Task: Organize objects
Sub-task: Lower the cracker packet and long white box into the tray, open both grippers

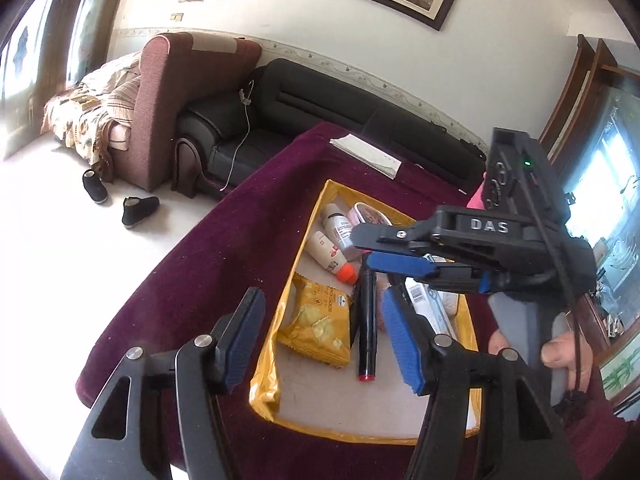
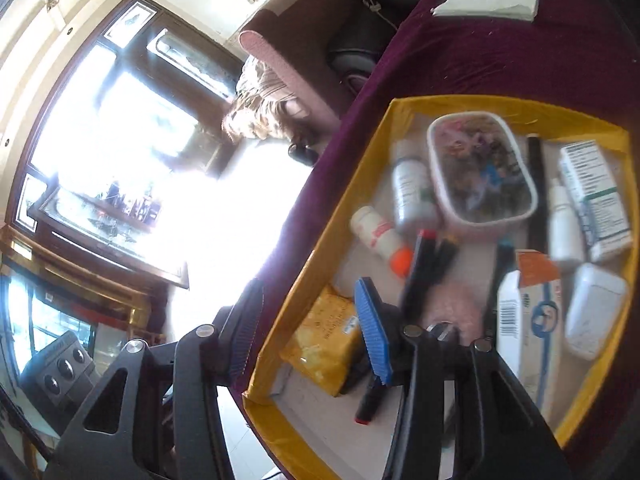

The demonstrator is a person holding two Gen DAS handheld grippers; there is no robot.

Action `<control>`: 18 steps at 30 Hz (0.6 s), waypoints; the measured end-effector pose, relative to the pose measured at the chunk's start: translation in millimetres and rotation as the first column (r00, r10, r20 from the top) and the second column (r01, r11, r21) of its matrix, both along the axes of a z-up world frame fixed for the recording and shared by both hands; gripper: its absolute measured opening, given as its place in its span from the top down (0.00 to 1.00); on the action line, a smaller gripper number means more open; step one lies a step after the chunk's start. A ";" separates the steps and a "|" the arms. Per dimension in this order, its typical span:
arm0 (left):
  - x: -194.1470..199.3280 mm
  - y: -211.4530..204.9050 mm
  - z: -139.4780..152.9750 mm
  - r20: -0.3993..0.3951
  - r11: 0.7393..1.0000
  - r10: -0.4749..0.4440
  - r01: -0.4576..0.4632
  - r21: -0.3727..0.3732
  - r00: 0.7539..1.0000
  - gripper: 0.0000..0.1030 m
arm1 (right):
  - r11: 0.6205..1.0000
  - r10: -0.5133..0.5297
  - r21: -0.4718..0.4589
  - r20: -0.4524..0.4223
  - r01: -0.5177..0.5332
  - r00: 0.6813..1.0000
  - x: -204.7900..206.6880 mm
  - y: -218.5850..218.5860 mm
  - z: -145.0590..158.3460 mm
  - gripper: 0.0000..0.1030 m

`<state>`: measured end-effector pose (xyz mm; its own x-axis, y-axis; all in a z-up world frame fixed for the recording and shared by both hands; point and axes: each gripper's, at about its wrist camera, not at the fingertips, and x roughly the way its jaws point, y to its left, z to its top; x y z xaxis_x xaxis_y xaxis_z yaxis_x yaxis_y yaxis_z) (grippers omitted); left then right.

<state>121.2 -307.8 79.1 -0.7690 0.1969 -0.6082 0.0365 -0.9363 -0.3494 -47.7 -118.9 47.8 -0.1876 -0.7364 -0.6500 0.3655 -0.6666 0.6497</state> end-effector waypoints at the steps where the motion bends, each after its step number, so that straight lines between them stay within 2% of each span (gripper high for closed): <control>1: 3.6 -1.2 3.6 -0.005 1.000 0.013 -0.014 -0.023 1.000 0.47 | 1.000 0.012 0.006 0.011 -0.012 1.000 -2.4 -7.5 -5.0 0.54; 3: 13.4 -2.6 13.9 -0.038 0.995 0.052 -0.056 -0.088 0.998 0.47 | 0.999 0.017 0.041 0.025 -0.018 1.000 -7.4 -15.5 -15.9 0.54; 6: 22.9 -4.5 25.5 -0.090 0.983 0.086 -0.099 -0.152 0.992 0.46 | 0.991 -0.037 0.128 0.030 0.032 0.999 -14.1 -8.2 -31.2 0.54; 8: 24.3 -4.7 28.8 -0.104 0.979 0.098 -0.115 -0.169 0.990 0.46 | 0.994 -0.059 0.098 0.049 0.054 0.997 -13.9 6.5 -33.9 0.54; 11: 25.9 -4.7 30.0 -0.106 0.988 0.090 -0.102 -0.116 0.990 0.46 | 0.996 -0.078 0.053 0.029 0.076 0.997 -4.8 27.4 -23.8 0.54; 14: 24.6 0.3 30.3 -0.106 0.996 0.079 -0.081 -0.022 0.991 0.46 | 0.993 -0.100 0.053 -0.051 0.102 0.994 14.8 50.8 -2.7 0.54; 18: 20.0 32.1 47.9 -0.128 0.999 0.013 -0.017 -0.036 0.992 0.46 | 0.981 -0.134 0.110 -0.218 0.161 0.967 42.8 86.8 33.3 0.54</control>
<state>141.2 -275.7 127.0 -0.8433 0.1640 -0.5118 0.0081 -0.9483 -0.3172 -4.9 -32.1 81.1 -0.4295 -0.6052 -0.6703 0.3752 -0.7947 0.4771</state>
